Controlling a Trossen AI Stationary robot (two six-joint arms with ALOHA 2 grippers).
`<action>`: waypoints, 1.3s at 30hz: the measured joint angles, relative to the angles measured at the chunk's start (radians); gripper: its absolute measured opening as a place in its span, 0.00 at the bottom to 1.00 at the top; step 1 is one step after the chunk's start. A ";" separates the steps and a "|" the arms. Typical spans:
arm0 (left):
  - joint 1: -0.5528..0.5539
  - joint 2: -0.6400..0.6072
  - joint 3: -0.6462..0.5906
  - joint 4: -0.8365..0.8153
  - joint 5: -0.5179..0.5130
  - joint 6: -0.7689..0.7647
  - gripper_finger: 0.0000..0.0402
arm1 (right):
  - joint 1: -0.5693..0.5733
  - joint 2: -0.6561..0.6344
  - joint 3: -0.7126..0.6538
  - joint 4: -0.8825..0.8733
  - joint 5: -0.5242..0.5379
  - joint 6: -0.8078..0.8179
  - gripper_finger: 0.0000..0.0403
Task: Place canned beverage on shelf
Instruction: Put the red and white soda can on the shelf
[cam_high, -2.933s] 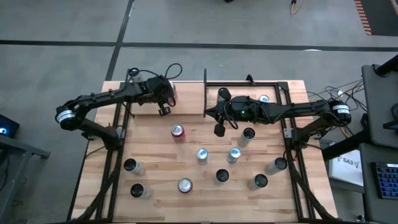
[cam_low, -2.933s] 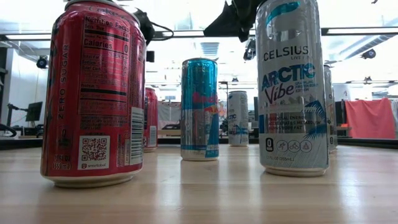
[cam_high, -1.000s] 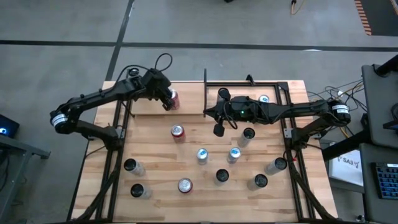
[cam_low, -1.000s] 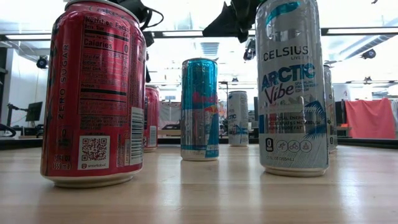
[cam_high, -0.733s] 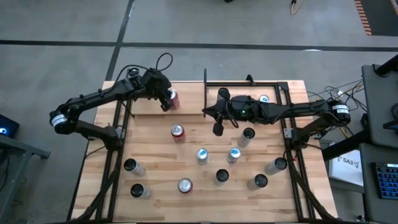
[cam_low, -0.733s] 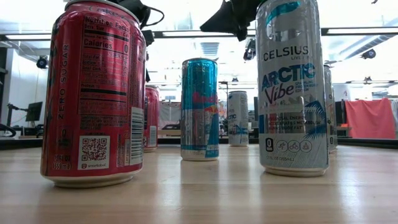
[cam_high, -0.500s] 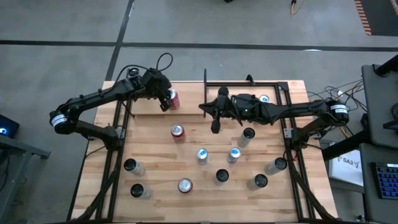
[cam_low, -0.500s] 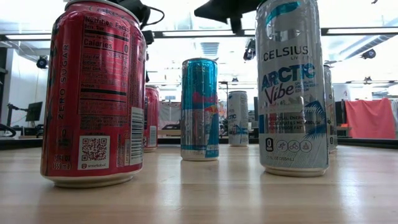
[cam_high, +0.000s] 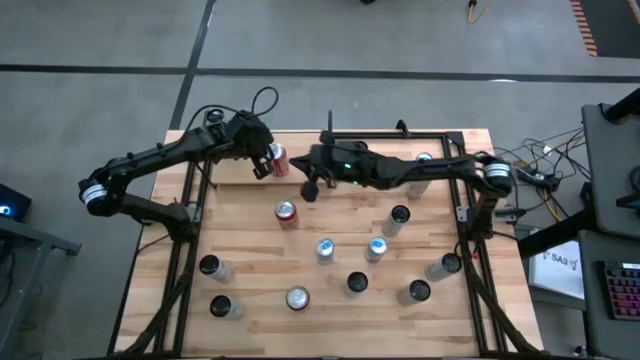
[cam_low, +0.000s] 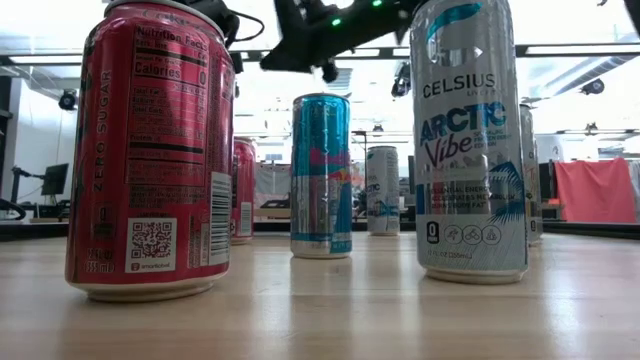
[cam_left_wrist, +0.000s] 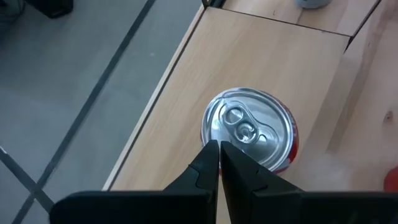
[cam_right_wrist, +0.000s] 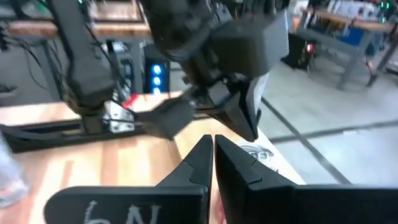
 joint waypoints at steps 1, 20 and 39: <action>0.000 0.000 0.000 0.001 0.000 0.005 0.00 | -0.007 0.025 0.034 -0.028 0.000 -0.001 0.02; 0.017 -0.003 -0.066 0.075 -0.002 0.085 0.00 | -0.081 0.294 0.336 -0.228 -0.007 0.116 0.02; 0.000 -0.032 -0.069 0.046 0.088 -0.080 0.00 | -0.087 0.294 0.326 -0.240 -0.007 0.128 0.02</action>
